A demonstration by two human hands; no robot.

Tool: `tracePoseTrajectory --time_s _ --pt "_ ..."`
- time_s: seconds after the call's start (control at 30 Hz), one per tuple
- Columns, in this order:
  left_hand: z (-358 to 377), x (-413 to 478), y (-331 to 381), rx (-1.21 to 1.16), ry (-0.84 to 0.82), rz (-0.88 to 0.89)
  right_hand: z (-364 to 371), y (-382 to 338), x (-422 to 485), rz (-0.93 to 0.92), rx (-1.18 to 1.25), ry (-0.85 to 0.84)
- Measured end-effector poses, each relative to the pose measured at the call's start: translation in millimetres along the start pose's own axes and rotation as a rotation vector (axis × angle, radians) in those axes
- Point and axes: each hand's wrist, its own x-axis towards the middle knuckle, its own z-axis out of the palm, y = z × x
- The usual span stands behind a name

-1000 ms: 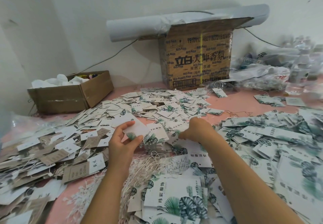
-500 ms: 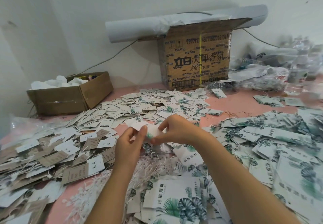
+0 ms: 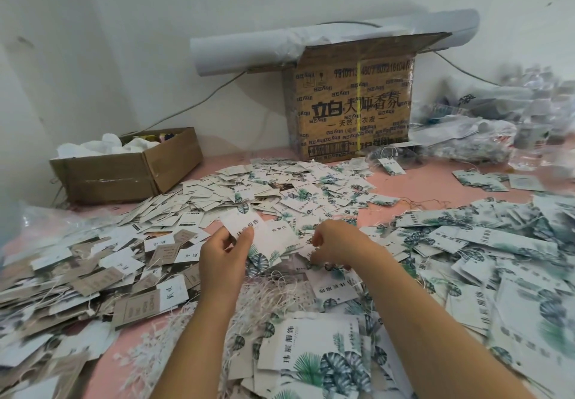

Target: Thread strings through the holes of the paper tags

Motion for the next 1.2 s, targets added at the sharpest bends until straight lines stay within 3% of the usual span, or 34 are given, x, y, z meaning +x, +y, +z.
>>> tracePoseTrajectory --time_s 0.23,0.5,1.0,1.2 --pt "-0.5 0.3 -0.9 -0.002 0.0 -0.009 -2.2 7.1 1.4 0.108 -0.101 -0.11" --pt "-1.5 0.6 -1.7 -0.01 -0.014 -0.015 -10.6 2.0 -5.7 -0.005 -0.011 -0.038" --pt "-1.8 0.1 -2.3 -0.013 -0.026 -0.003 -21.5 -7.0 -18.6 -0.073 0.011 -0.293" --pt "-0.8 -2.0 -1.6 -0.035 -0.078 -0.009 -33.2 -15.2 -27.8 -0.112 -0.038 -0.562"
